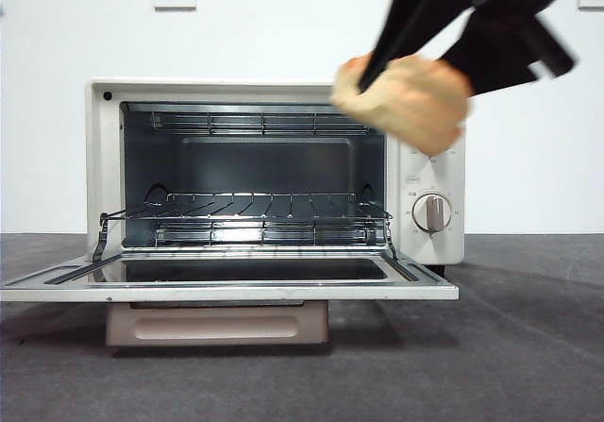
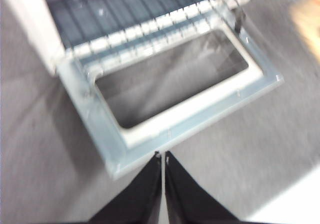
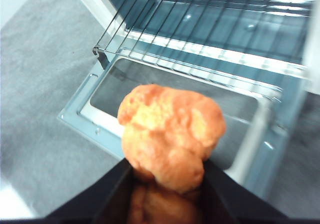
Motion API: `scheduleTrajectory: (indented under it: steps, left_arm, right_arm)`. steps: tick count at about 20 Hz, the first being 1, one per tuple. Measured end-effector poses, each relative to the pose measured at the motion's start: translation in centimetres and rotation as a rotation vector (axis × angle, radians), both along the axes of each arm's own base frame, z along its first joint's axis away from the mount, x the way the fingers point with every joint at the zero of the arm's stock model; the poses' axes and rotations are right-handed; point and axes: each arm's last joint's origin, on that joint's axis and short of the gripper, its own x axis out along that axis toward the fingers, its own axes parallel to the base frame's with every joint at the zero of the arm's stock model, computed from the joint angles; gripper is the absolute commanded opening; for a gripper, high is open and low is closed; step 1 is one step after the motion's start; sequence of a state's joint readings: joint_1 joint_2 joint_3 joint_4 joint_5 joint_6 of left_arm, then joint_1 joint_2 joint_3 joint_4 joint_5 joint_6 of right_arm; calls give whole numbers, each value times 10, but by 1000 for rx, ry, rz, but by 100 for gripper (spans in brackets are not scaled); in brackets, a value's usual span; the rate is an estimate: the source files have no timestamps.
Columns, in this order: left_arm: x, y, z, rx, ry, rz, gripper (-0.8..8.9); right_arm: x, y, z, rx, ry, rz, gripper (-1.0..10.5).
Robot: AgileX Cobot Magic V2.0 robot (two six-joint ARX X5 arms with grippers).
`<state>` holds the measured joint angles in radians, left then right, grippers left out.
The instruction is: The left arm flap open the oven, the right arm pick bread and place it into oven, the left arm flap close the oven
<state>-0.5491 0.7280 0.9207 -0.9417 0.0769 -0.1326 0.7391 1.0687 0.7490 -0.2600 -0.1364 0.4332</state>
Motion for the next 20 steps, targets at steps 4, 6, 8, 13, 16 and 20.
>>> scheduleTrajectory:
  steps: [4, 6, 8, 13, 16, 20]
  left_arm:
    - [-26, 16, 5, -29, -35, 6, 17]
    - [-34, 21, 6, -39, -47, 7, 17]
    - [-37, 23, 6, -41, -49, 8, 17]
    - [-38, 23, 6, -43, -53, 8, 17]
    - [-38, 23, 6, -41, -49, 8, 17]
    - [-39, 24, 4, -30, -31, 8, 17]
  right_arm:
    - [33, 32, 2, -1, 11, -6, 156]
    - [53, 50, 1, -15, 14, -20, 156]
    - [70, 64, -5, -48, 13, -57, 156]
    - [103, 90, -17, -81, -32, -141, 157]
    - [112, 96, -23, -68, -89, -200, 157]
    - [119, 98, -33, -100, -119, -273, 214]
